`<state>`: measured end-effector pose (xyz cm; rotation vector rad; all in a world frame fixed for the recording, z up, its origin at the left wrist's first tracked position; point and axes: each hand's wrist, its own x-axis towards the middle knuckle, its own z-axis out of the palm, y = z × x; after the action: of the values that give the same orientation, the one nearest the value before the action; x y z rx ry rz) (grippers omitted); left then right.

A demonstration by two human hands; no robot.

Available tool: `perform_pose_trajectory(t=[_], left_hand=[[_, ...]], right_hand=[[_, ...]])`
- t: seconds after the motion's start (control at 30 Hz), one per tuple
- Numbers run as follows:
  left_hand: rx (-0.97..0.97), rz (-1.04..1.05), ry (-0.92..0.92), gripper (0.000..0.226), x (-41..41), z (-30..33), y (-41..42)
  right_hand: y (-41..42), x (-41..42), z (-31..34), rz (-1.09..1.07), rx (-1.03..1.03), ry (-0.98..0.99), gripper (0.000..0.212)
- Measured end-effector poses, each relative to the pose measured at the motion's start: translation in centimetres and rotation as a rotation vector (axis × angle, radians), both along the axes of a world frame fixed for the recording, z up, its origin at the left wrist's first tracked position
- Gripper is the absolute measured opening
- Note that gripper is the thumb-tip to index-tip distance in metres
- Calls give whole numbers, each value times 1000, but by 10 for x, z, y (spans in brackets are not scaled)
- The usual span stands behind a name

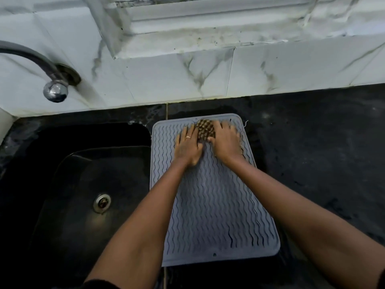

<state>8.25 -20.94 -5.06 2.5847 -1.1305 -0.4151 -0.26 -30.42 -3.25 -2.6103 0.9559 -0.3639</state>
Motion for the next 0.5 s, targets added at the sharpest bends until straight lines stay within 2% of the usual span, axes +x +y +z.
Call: perform_pose_trajectory(t=[0.1,0.17,0.3,0.5], left_hand=[[-26,10,-132,64,-3,-9,4],[-39,11,-141,65,-4,-11,5],[-33,-3,-145,65,-3,-10,5],[-33,-7,-136,64,-4,-9,7]], right_hand=[[-13,11,-7,8,46,-84,35],[-21,20,-11,29,20,-137,30],[-41,49,-10,-25,-28,-116,31],[-67,73,10,-34,198,-44,31]])
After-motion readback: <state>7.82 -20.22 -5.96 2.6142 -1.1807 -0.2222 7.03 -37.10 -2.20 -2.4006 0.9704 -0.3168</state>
